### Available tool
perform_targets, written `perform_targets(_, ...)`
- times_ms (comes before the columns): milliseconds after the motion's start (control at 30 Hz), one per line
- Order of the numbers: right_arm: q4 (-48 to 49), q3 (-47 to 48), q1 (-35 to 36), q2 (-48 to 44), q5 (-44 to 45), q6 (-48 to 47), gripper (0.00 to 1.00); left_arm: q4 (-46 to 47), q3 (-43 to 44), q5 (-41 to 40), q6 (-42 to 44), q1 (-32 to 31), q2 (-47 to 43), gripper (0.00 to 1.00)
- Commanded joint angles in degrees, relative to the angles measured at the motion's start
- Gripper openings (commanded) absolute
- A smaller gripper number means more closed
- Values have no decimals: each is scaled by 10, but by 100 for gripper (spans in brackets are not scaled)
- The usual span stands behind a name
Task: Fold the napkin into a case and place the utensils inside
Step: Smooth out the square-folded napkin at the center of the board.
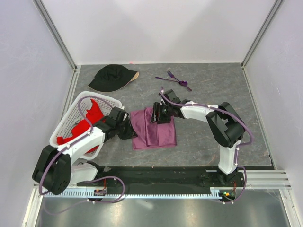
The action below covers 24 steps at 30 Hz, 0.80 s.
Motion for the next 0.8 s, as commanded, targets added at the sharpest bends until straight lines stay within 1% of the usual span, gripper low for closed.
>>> perform_targets(0,26,11,1,14,-7,1,59,43,-8,-5,15,2,30,22)
perform_targets(100,31,16,1,20,-12,3,55,53,-16,-15,13,2,47,19)
perform_targets(167,34,20,3,27,-17,6,49,58,-20,-17,13,3,52,18)
perform_targets(233,40,22,7,30,-22,13,48,65,-27,-25,13,3,63,18)
perform_targets(367,64,30,15,37,-39,30,41,73,-38,-32,9,3,75,15)
perform_targets(533,88,46,31,57,-60,59,40,76,-46,-33,5,3,74,13)
perform_targets(633,92,73,51,81,-68,73,39,61,-42,-26,-3,3,48,12)
perform_targets(733,98,76,64,65,-75,83,39,3,-20,-18,-14,3,-25,12)
perform_targets(767,99,66,62,57,-75,83,40,-13,-5,-27,-15,3,-47,14)
